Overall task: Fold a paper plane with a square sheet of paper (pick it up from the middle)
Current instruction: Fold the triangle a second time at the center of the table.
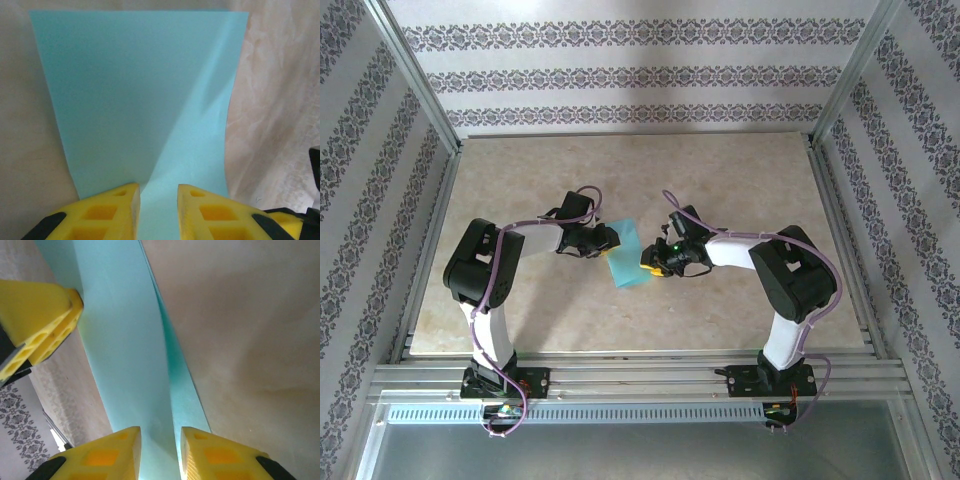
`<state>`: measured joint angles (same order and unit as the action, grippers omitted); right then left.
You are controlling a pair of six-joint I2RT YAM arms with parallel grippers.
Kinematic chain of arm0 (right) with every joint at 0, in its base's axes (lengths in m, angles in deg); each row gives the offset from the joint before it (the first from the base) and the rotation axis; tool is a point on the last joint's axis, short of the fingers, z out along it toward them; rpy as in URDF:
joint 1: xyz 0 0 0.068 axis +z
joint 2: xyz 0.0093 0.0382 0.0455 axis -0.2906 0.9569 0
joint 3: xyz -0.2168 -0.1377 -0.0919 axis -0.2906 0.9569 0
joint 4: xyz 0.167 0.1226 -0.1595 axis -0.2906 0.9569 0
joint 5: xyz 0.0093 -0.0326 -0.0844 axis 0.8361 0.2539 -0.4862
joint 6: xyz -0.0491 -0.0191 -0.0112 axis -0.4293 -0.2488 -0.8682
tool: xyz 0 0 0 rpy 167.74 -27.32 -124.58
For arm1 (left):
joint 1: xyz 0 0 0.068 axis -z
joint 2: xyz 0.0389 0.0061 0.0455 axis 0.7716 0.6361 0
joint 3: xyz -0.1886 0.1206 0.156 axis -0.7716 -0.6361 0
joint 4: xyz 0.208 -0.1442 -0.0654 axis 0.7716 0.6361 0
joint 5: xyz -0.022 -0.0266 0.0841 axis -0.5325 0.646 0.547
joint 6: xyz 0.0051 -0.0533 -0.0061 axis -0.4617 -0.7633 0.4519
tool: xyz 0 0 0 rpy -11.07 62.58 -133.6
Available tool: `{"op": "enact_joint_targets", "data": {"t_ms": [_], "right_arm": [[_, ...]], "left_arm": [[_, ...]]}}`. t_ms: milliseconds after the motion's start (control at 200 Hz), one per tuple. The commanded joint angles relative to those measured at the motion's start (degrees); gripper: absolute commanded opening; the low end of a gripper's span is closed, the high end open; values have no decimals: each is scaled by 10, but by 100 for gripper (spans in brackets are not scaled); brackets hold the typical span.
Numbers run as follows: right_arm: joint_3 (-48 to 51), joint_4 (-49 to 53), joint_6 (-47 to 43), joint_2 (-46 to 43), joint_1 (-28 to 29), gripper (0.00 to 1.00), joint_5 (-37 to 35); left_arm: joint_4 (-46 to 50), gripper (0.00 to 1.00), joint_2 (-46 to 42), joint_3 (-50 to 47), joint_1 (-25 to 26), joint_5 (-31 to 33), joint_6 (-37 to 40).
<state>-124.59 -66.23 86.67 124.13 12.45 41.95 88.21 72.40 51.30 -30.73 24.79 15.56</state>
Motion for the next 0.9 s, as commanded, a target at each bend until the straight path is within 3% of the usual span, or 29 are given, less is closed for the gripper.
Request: {"op": "enact_joint_targets", "data": {"t_ms": [0, 240, 450, 894], "right_arm": [[4, -21, -3, -8, -4, 29, -5], [12, -24, 3, -9, -2, 25, 13], [25, -22, 26, -16, -1, 15, 7], [52, -32, 94, -54, 4, 0, -39]], "left_arm": [[26, 28, 15, 11, -3, 3, 17], [25, 28, 17, 14, -4, 1, 19], [35, 29, 16, 29, -3, -10, 38], [92, 37, -62, 27, 29, 20, 124]]}}
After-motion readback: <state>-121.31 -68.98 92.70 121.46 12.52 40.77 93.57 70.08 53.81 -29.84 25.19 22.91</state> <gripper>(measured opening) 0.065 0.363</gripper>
